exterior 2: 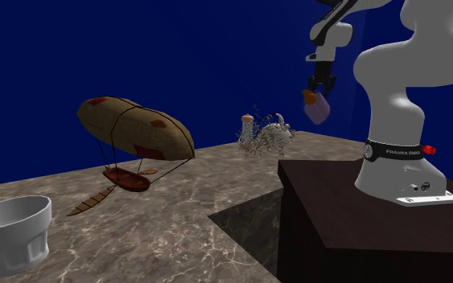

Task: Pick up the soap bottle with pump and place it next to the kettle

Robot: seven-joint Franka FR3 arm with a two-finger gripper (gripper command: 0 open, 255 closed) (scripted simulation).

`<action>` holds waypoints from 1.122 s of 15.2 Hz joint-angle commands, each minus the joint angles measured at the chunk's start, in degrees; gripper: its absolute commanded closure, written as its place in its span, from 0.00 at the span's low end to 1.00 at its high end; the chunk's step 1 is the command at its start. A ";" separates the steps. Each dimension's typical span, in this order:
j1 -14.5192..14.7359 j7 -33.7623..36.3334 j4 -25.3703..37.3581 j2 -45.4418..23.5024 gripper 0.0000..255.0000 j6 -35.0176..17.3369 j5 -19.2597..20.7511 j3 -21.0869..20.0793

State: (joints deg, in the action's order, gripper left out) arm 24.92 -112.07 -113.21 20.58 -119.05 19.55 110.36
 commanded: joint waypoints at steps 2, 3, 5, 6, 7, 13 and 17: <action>1.34 1.00 -1.17 1.36 1.00 -1.96 1.65 1.57; 1.78 1.32 -1.48 1.80 1.00 -2.54 2.17 2.09; 2.67 1.97 -2.08 2.70 1.00 -3.68 3.25 3.14; 3.12 2.30 -2.35 3.15 1.00 -4.24 3.79 3.68; 3.57 2.62 -2.61 3.61 1.00 -4.80 4.34 4.23; 6.32 4.64 -3.91 6.45 1.00 -8.02 7.72 7.62; 8.18 5.99 -4.50 8.41 1.00 -10.07 10.03 9.97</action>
State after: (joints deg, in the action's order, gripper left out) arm 32.45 -106.57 -117.50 28.32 -128.37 28.76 119.53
